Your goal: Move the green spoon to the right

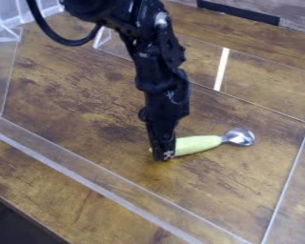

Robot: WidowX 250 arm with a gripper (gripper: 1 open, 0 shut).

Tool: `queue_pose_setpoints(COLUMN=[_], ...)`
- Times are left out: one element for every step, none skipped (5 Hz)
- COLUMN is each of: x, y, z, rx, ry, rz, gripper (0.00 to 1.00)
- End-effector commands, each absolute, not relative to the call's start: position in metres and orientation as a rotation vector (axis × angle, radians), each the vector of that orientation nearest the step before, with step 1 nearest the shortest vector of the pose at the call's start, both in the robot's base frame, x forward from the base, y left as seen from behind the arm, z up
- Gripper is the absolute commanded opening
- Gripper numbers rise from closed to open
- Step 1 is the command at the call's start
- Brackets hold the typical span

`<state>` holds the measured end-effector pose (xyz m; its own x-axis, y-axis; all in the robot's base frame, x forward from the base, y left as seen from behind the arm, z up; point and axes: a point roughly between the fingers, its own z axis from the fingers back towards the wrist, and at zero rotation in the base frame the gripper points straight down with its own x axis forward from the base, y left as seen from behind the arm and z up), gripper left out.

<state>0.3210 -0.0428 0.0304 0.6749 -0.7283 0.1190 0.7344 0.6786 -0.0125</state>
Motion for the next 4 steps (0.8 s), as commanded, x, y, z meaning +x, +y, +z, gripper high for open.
queue_pose_setpoints(x=[0.316,0.312,0.310,0.309], y=[-0.038,-0.034,-0.031,-0.013], z=[0.060,0.067,0.073,0.058], rx=[-0.046,-0.045,-0.042,-0.044], ry=[-0.171,-0.169,-0.169,-0.165], rz=[-0.812,-0.772,-0.738,-0.768], gripper=[0.00,0.00,0.00,0.00])
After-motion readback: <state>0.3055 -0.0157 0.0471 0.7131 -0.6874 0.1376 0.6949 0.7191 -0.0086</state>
